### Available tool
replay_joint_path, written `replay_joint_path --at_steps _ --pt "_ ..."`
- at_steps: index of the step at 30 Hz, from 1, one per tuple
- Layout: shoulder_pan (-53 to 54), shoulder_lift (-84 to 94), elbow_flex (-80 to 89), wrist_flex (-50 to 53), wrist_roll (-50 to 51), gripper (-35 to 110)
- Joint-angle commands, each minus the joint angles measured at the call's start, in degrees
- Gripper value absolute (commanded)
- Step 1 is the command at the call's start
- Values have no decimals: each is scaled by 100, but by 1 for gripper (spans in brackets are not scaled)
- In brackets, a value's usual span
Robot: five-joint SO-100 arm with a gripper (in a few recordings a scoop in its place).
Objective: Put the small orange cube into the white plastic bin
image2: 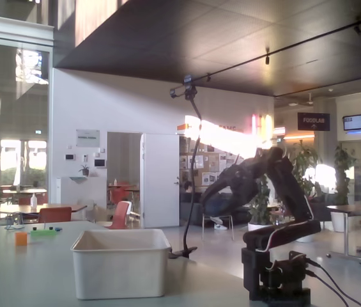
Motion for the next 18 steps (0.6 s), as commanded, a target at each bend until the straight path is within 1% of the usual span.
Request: replay_joint_path --at_steps 1,7,10,13,18 --pt "18 255 554 -791 -53 24" --pt "0 1274 2751 -1846 -62 24" --pt "-229 1890 3665 -2206 -53 24" --pt "-501 2232 4351 -2312 -18 24" --pt "-571 2250 4685 -2241 35 24"
